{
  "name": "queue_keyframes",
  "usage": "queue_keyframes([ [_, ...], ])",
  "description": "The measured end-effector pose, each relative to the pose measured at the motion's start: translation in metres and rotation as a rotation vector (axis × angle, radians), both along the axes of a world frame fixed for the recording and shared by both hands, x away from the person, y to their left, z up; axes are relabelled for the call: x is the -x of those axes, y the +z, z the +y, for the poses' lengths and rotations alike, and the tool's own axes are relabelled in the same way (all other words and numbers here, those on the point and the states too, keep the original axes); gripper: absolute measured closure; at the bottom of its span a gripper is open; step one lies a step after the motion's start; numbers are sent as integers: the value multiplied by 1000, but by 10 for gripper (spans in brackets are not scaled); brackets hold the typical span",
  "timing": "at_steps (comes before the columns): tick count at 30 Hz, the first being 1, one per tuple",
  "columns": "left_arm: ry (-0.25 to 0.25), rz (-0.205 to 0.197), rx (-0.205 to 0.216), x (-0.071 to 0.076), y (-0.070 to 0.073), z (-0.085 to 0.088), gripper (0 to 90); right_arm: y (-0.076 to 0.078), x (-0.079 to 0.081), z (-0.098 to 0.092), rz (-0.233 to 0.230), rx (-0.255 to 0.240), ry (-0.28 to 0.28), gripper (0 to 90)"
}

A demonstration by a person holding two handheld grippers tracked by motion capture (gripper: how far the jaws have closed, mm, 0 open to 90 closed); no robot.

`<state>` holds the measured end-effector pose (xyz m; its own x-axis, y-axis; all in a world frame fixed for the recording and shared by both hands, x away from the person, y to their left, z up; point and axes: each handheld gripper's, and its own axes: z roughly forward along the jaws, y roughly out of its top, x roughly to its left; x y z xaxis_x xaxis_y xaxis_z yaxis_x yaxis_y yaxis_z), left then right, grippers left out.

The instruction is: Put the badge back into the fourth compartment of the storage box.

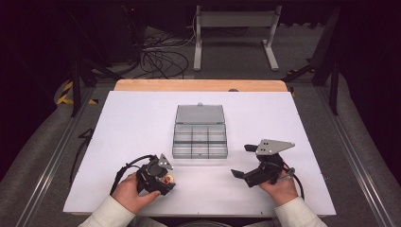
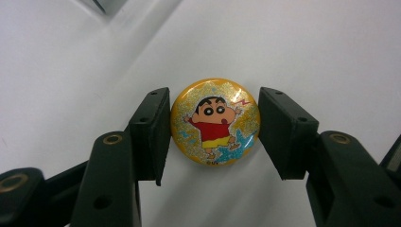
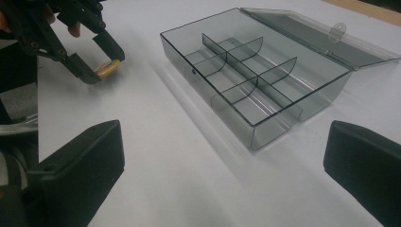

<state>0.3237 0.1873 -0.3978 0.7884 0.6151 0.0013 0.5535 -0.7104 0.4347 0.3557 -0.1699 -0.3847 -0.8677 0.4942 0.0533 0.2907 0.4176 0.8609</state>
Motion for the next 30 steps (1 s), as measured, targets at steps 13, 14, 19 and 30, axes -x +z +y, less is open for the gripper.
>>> queue_keyframes([
  [13,6,-38,40,1,6,3,473,0,0,0,1,1,-2,0],
  [14,6,-40,43,1,7,3,473,0,0,0,1,2,-2,0],
  [19,18,-62,84,1,11,5,473,-1,-1,0,4,1,-3,0],
  [30,50,-129,168,-1,22,10,473,0,0,-1,0,0,-5,0],
])
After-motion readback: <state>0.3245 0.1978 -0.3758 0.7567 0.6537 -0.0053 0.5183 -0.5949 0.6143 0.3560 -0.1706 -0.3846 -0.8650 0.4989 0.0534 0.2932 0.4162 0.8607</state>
